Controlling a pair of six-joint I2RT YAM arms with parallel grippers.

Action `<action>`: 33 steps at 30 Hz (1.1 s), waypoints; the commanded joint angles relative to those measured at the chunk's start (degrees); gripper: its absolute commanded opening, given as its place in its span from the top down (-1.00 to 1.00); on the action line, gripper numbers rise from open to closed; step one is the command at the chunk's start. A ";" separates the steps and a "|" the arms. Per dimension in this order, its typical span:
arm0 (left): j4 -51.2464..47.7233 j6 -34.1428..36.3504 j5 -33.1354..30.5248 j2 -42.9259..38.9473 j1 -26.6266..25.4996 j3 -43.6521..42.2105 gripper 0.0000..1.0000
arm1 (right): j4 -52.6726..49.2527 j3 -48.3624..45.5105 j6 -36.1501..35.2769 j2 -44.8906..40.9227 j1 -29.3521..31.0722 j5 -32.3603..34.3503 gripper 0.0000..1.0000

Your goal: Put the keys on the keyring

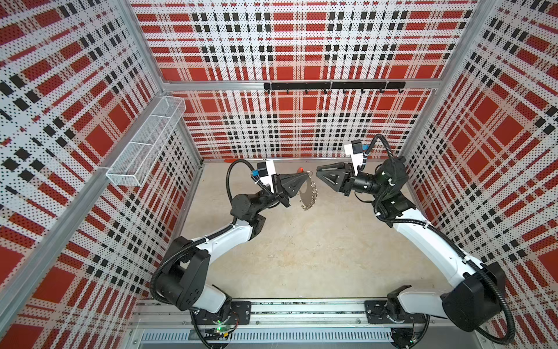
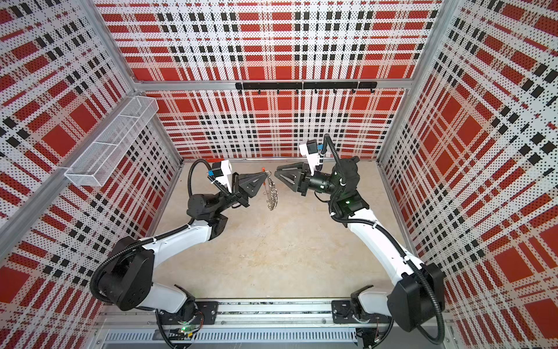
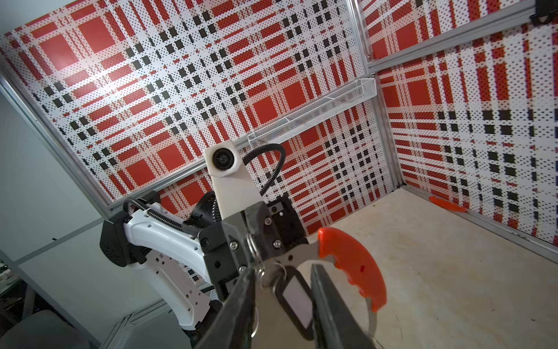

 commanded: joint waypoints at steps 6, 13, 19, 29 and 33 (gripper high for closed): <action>2.98 -0.92 0.45 0.49 -0.07 1.60 1.00 | 4.66 0.16 1.12 0.58 1.15 -1.77 0.42; 2.98 -1.11 0.43 0.78 -0.11 1.89 1.00 | 4.74 0.64 1.22 1.62 1.48 -1.81 0.46; 2.95 -1.20 0.59 0.88 -0.11 2.33 1.00 | 4.75 1.51 1.25 2.47 1.67 -1.85 0.48; 2.98 -1.64 1.06 1.58 -0.20 3.08 1.00 | 4.53 1.75 1.03 2.85 1.73 -1.77 0.69; 2.96 -1.73 1.22 1.76 -0.24 3.28 1.00 | 4.44 1.71 0.94 3.05 1.76 -1.60 0.79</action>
